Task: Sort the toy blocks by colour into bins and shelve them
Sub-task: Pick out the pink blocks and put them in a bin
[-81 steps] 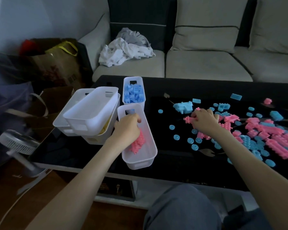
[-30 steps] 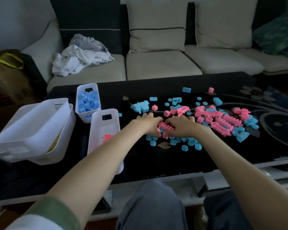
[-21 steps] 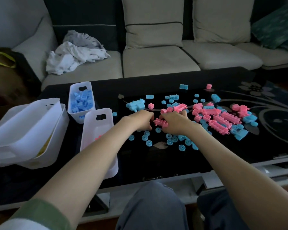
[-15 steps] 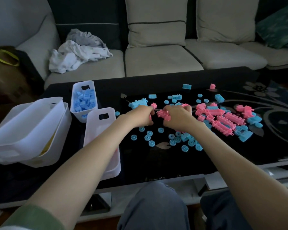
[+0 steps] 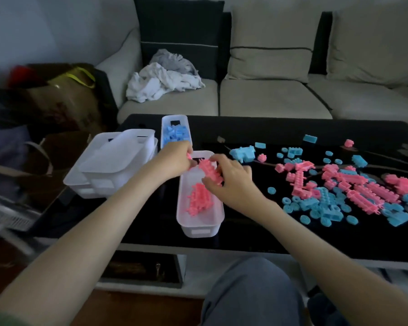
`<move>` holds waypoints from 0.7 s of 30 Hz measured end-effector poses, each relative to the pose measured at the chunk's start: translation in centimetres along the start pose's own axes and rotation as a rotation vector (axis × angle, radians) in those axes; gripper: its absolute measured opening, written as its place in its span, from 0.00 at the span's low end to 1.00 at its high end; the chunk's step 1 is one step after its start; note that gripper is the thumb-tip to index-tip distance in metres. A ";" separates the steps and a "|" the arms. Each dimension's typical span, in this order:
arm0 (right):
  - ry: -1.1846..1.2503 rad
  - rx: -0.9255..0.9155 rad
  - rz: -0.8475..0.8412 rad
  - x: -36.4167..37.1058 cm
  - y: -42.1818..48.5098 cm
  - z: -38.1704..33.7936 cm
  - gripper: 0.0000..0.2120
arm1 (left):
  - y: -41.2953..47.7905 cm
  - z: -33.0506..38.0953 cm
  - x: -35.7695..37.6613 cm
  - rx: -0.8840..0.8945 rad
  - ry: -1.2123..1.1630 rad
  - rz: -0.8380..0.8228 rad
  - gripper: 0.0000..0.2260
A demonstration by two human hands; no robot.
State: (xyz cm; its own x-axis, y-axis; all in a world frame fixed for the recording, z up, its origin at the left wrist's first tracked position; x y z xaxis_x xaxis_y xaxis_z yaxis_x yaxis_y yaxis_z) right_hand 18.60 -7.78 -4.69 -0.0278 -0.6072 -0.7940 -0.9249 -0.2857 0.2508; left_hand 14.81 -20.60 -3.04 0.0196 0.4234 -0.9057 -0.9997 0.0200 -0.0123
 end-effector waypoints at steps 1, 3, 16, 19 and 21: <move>-0.064 0.009 -0.046 1.0 0.0 0.1 0.22 | -0.2 -0.3 0.8 -0.006 0.014 -0.047 0.16; -0.141 0.021 -0.140 2.3 -0.1 0.7 0.27 | -0.4 -0.3 2.2 -0.010 0.060 -0.152 0.17; -0.397 0.453 -0.135 -7.3 2.5 21.9 0.29 | 4.6 12.7 6.5 0.330 0.158 -0.086 0.16; -0.497 0.423 -0.250 -6.3 3.3 23.6 0.29 | 6.6 16.9 10.2 0.429 0.352 -0.036 0.20; -0.560 0.356 -0.295 -5.3 4.0 23.7 0.25 | 8.3 18.4 13.0 0.422 0.548 -0.022 0.26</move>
State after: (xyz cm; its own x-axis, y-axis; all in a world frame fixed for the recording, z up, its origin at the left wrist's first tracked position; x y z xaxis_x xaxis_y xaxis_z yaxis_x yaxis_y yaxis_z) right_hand 6.09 11.89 -12.59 0.1404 -0.0439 -0.9891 -0.9885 -0.0628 -0.1375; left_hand 6.97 1.74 -7.12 -0.0808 -0.0980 -0.9919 -0.9066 0.4207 0.0323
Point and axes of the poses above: each hand's wrist, its own y-axis towards the middle knuckle, its own x-axis out of the palm, z = x × y, the point moved 10 cm from there along y, towards the middle knuckle, and after that the axes turned 1 degree about x, right-handed, at the moved point
